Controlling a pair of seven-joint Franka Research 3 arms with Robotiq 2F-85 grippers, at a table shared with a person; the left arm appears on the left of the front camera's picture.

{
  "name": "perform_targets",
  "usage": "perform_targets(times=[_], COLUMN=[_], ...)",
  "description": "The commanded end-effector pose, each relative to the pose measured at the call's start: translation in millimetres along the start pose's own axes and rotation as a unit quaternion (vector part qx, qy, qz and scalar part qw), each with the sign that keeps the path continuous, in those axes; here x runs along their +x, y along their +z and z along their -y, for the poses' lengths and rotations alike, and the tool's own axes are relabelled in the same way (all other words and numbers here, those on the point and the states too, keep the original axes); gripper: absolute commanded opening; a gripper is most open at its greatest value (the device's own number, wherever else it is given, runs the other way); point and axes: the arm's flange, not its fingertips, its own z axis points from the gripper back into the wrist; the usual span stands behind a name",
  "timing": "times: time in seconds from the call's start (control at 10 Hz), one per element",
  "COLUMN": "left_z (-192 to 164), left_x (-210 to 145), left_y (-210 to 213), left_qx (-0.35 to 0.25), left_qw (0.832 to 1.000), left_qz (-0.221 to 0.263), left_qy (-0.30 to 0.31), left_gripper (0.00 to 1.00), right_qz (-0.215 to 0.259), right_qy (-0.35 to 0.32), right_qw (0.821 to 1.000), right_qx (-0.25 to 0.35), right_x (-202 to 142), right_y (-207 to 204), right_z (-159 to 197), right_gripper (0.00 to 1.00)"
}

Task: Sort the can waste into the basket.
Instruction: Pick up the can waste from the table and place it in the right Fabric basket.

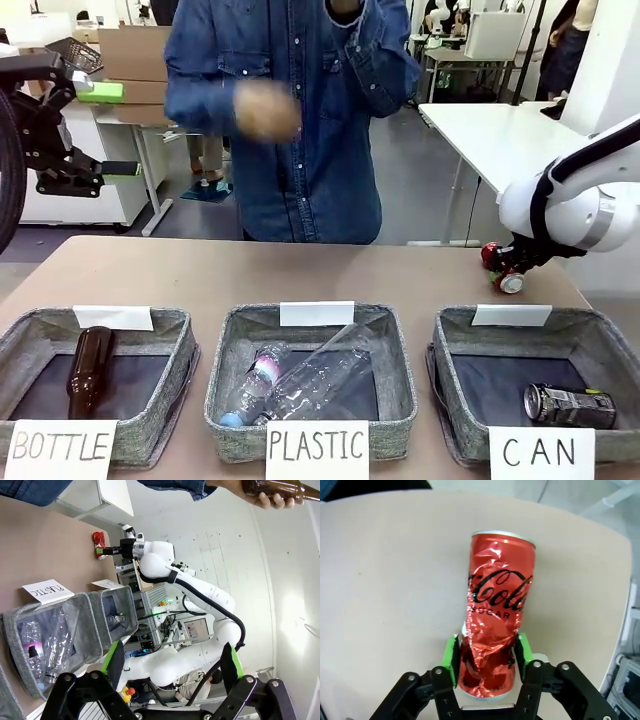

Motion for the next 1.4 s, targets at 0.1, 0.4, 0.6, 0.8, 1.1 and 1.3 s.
perform_targets(times=[0.1, 0.4, 0.6, 0.8, 1.1, 1.3], left_z=[2.5, 2.5, 2.5, 2.5, 2.5, 2.5], left_x=[0.0, 0.0, 0.0, 0.0, 0.0, 0.0], left_y=[0.5, 0.5, 0.5, 0.5, 0.5, 0.5], left_qx=[-0.008, -0.008, -0.008, -0.008, -0.008, -0.008], left_qw=[1.000, 1.000, 1.000, 1.000, 1.000, 1.000], left_qz=[0.001, 0.001, 0.001, 0.001, 0.001, 0.001], left_qy=[0.001, 0.001, 0.001, 0.001, 0.001, 0.001], left_gripper=[1.00, 1.00, 1.00, 1.00, 1.00, 1.00], right_qz=[0.003, 0.001, 0.000, 0.049, 0.083, -0.001], right_qy=[-0.009, -0.016, 0.001, 0.026, 0.134, 0.340], right_qw=[1.000, 1.000, 1.000, 0.994, 0.936, 0.876], right_qx=[-0.022, -0.018, 0.016, 0.097, 0.313, 0.343], right_x=[-4.4, -6.5, -10.7, -31.9, -92.1, -147.6], right_y=[-2.2, -0.6, 21.0, 115.0, 227.7, 252.9], right_z=[-1.6, 0.7, 1.5, 16.7, 27.6, 0.1], right_gripper=[0.07, 0.00, 0.00, 0.00, 0.00, 0.00])
